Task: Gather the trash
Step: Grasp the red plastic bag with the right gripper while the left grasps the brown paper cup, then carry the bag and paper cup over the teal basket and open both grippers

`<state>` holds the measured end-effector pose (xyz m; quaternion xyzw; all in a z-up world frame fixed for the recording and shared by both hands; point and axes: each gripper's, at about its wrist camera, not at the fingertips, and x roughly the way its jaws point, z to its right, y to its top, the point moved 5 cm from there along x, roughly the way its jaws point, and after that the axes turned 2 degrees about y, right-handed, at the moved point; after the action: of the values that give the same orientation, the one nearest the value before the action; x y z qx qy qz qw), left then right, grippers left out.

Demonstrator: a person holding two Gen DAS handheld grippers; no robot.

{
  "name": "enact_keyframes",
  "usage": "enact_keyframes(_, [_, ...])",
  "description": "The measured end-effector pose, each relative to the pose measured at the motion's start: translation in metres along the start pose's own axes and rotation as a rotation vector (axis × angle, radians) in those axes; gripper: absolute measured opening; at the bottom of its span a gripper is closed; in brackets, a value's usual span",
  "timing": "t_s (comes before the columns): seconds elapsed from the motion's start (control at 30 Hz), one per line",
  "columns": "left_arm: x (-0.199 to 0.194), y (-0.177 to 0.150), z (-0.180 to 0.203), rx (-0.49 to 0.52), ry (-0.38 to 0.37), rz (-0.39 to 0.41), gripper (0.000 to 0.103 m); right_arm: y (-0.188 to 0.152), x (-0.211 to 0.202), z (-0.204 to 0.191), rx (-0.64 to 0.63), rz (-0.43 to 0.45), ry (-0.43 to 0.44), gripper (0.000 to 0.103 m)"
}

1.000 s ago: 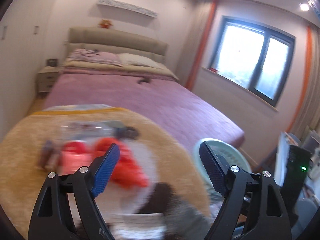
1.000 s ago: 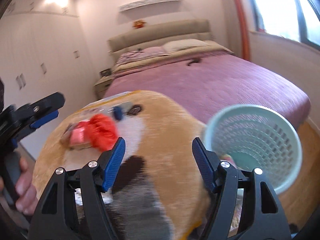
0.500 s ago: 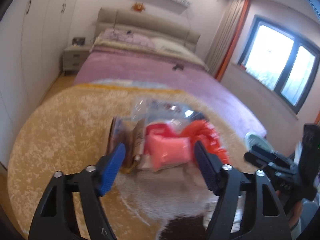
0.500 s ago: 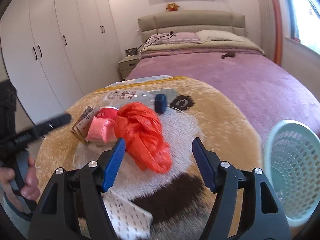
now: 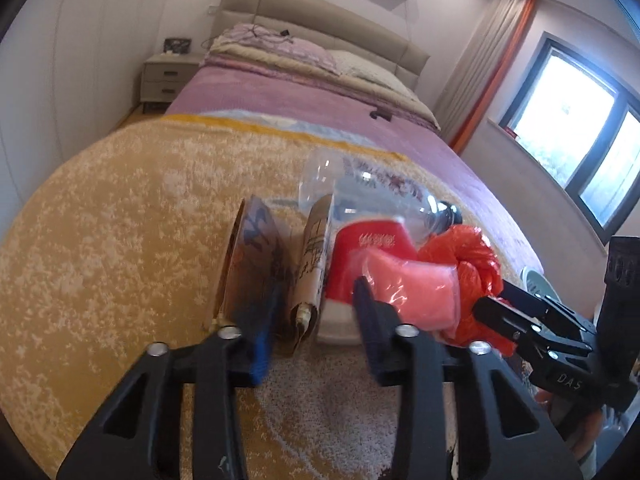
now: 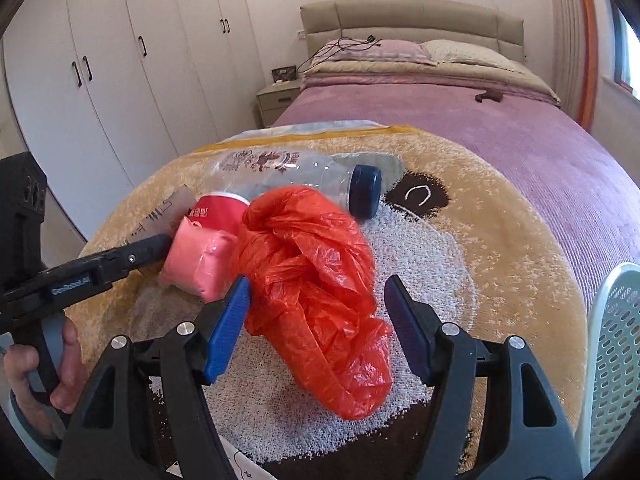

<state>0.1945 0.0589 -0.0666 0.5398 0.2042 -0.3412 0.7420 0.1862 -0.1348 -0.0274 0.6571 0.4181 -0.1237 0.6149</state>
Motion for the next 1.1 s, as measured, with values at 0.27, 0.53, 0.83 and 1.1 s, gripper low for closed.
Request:
enact_keyframes(0.27, [-0.011, -0.004, 0.0, -0.017, -0.001, 0.036, 0.007, -0.005, 0.001, -0.012, -0.048, -0.009, -0.006, 0.035])
enact_keyframes(0.53, [-0.054, 0.008, 0.016, 0.007, 0.022, 0.154, 0.004, -0.012, -0.03, -0.008, -0.041, 0.073, 0.011, 0.022])
enact_keyframes(0.83, [-0.08, 0.016, 0.09, 0.097, -0.037, 0.207, 0.004, -0.021, -0.088, 0.031, 0.03, 0.187, -0.007, 0.022])
enact_keyframes(1.1, [-0.065, 0.007, 0.176, 0.211, -0.127, 0.186, 0.004, -0.031, -0.147, 0.095, 0.118, 0.283, -0.104, 0.022])
